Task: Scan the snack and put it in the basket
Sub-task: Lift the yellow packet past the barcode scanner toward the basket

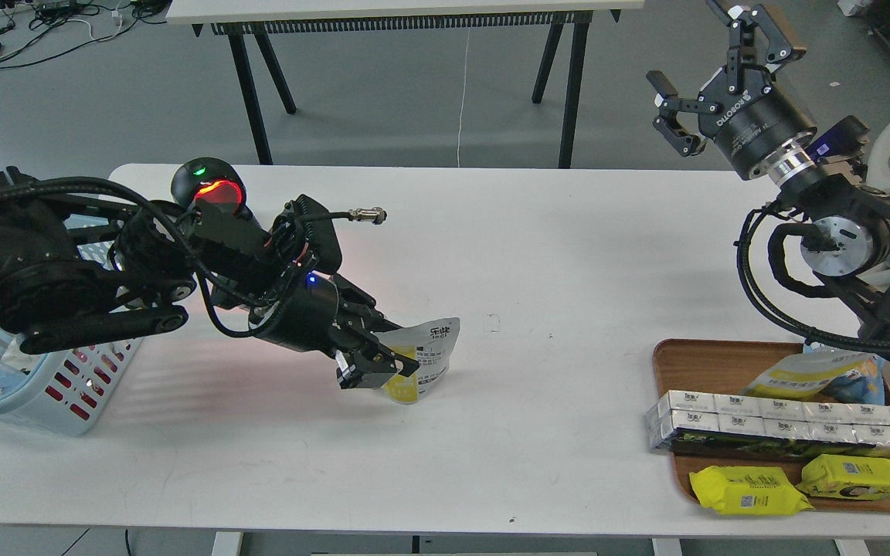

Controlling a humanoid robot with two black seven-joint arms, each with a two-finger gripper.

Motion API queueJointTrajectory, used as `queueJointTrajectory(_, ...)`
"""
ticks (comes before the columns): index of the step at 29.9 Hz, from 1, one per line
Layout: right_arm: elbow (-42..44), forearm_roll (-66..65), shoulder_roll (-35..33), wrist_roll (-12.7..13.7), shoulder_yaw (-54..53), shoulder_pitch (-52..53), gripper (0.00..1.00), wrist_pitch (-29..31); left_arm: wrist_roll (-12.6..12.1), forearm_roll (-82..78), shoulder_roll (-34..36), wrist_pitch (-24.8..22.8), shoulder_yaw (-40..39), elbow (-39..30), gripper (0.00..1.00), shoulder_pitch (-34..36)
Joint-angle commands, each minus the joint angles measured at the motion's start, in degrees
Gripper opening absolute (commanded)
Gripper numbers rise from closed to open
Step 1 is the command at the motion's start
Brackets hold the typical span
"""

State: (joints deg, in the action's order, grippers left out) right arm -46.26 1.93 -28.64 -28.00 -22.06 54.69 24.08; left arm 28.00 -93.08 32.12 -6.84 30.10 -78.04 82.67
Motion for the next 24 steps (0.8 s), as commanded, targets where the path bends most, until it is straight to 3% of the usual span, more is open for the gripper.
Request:
queueJointTrajectory(1,-0.06,0.09,-0.02,0.0,-0.01,-0.02,0.98,0.0,0.0,-2.01,0.23,1.91,0.93,-0.01,0.13,0.12)
queueJointTrajectory(5,0.03,0.01,-0.02,0.0,-0.36,-0.11,0.98,0.0,0.0,-2.01,0.49,2.27,1.01,-0.09,0.0,0.12)
queueJointTrajectory(15,0.11,0.01,-0.1,0.0,-0.53,-0.19,0.98,0.0,0.0,-2.01,1.45,2.36,1.01,-0.8,0.0,0.82)
queueJointTrajectory(24,0.03,0.01,-0.02,0.0,-0.79,-0.28,0.98,0.0,0.0,-2.01,7.95,2.36,0.93,-0.88,0.0,5.82)
